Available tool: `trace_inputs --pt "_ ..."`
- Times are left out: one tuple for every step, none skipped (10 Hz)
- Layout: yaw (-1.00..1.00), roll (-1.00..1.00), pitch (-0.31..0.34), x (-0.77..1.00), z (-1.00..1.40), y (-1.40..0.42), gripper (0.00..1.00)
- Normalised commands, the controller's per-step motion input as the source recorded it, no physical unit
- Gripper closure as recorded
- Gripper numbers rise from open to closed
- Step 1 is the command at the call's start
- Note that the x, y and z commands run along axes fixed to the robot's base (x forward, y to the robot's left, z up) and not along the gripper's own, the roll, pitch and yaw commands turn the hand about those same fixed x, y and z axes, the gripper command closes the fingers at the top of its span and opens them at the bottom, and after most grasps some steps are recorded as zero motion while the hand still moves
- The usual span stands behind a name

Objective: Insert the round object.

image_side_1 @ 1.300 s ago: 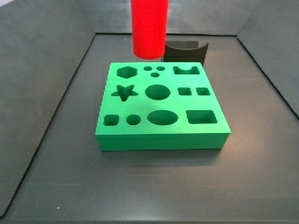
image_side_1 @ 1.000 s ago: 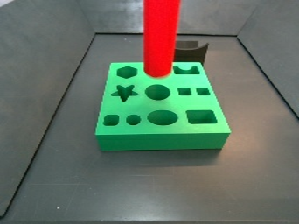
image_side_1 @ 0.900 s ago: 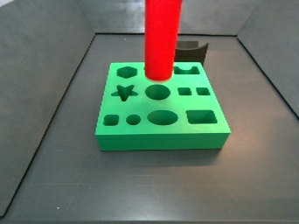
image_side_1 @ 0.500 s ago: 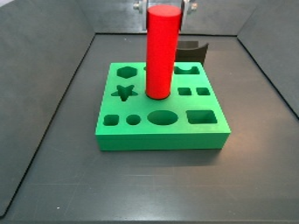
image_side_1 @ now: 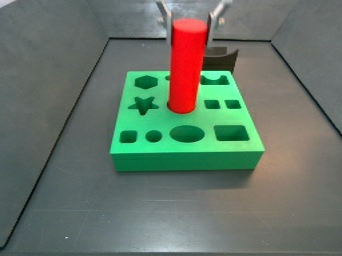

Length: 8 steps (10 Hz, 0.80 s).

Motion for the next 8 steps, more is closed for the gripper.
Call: trace_inputs --pt "-0.07 -0.01 0.0 0.0 -0.25 0.13 1.0" --pt "-0.09 -0.04 0.0 -0.02 -0.21 0.08 1.0" --pt "-0.08 -0.05 -0.014 -0.03 -0.24 0.07 1.0" --pt "-0.07 -0.07 -0.049 -0.03 -0.32 0.07 1.0" --pt "-0.07 -0.08 -0.051 -0.01 -0.31 0.07 1.0" --pt "0.0 -0.03 -0.014 0.0 -0.11 0.0 1.0" --pt "-0.01 -0.07 0.0 0.06 -0.07 0.03 1.0" --pt "0.0 0.0 0.0 0.0 0.0 0.0 1.0"
